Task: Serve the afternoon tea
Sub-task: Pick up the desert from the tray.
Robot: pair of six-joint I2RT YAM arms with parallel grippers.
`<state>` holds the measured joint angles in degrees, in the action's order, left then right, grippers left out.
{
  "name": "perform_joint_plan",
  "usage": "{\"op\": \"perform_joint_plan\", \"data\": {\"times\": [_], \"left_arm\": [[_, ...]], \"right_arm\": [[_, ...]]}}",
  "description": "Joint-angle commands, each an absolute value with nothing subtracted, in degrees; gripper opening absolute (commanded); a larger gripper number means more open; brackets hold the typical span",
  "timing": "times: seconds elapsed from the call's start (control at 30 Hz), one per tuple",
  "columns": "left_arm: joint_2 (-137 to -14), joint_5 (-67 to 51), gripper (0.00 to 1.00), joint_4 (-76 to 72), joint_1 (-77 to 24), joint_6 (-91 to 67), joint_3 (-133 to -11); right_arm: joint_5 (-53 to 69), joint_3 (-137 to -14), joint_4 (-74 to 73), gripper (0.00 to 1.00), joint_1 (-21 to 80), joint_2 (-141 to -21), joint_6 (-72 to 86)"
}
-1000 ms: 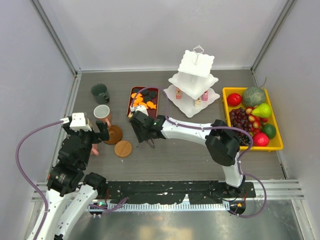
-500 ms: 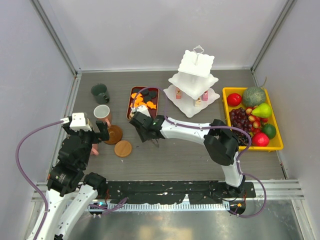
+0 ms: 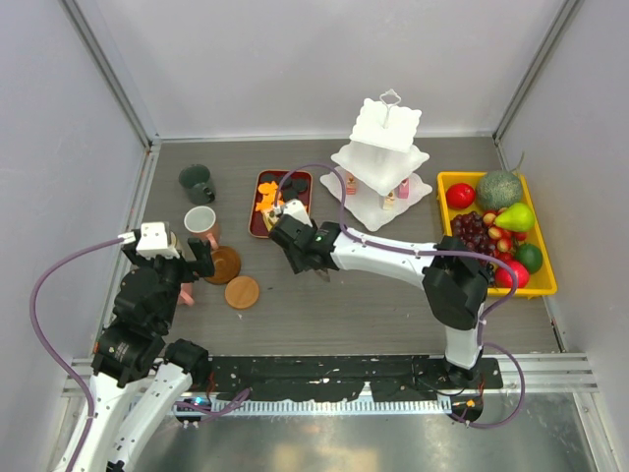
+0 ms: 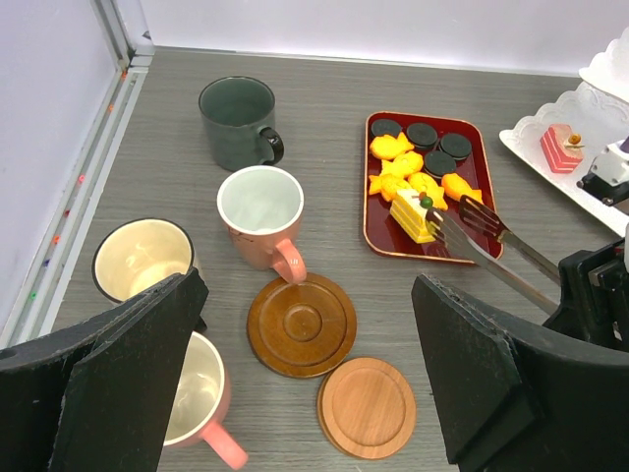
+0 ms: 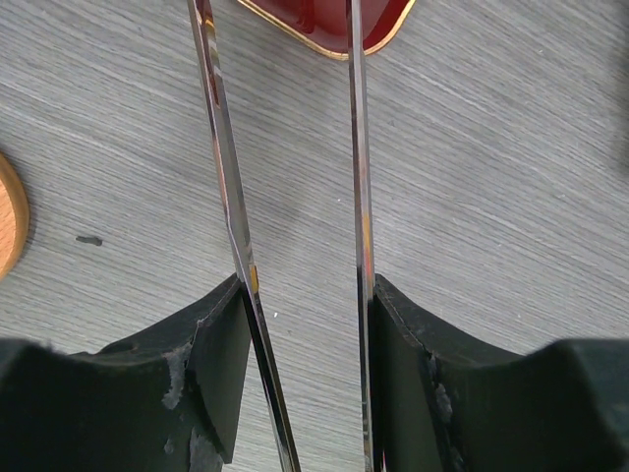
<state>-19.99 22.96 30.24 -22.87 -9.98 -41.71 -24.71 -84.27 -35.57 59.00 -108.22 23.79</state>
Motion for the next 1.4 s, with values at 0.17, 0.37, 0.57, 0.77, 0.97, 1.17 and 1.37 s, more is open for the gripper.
{"op": "perform_joint_plan", "data": {"times": [0.17,0.37,0.57,0.77,0.97,1.17,1.37], "left_arm": [[-19.42,23.38,0.99,27.42,-22.94,-9.23,-41.48],[-19.34,23.12,0.99,27.34,-22.94,-9.23,-41.48],[-19.42,23.03,0.99,27.42,-22.94,-9.23,-41.48],[-19.34,23.12,0.99,27.42,-22.94,-9.23,-41.48],[-19.51,23.12,0.99,27.42,-22.94,-9.23,-41.4],[-19.6,22.94,0.99,27.42,-22.94,-9.23,-41.4],[-19.69,22.85,0.99,27.42,-22.94,-9.23,-41.4]], "right_arm": [[-24.44,-82.88,-34.19,0.52,58.62,-103.01,22.06],[-22.5,-81.48,-33.92,0.53,58.97,-102.66,21.62],[-22.59,-82.35,-34.1,0.53,59.59,-101.43,21.8],[-23.29,-85.42,-34.54,0.53,60.12,-100.98,20.83],[-25.22,-88.23,-34.1,0.54,60.12,-103.97,20.22],[-26.54,-91.31,-33.93,0.54,60.12,-108.36,19.95],[-27.6,-92.64,-34.01,0.54,60.03,-112.14,20.13]]}}
